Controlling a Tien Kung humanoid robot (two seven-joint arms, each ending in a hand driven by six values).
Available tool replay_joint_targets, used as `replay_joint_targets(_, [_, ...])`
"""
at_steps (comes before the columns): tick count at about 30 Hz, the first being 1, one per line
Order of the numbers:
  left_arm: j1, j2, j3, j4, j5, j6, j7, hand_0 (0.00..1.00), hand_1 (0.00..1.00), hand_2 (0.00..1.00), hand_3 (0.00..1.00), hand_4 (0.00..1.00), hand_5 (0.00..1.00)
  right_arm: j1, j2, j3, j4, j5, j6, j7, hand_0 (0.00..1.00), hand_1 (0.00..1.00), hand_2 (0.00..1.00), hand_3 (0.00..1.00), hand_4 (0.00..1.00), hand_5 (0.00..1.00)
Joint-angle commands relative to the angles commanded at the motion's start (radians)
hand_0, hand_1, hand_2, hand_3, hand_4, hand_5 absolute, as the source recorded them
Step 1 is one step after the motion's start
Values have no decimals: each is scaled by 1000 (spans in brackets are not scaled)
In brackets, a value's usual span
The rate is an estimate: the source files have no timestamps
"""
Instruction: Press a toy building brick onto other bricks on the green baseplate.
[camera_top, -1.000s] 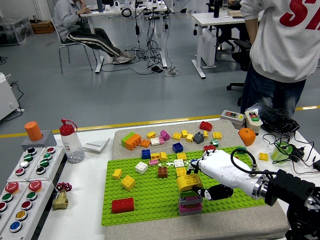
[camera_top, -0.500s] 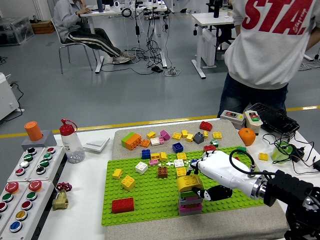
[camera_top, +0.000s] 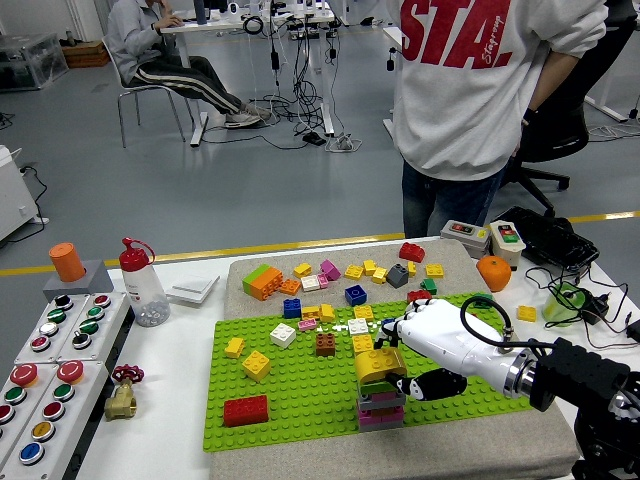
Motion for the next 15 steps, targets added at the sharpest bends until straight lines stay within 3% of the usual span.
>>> replay_joint_targets(15, [-1, 1, 1, 0, -1, -1, 0, 617, 585, 586, 431, 295, 939, -4, 6, -4, -7, -8, 6, -10, 759, 581, 554, 576, 474, 301])
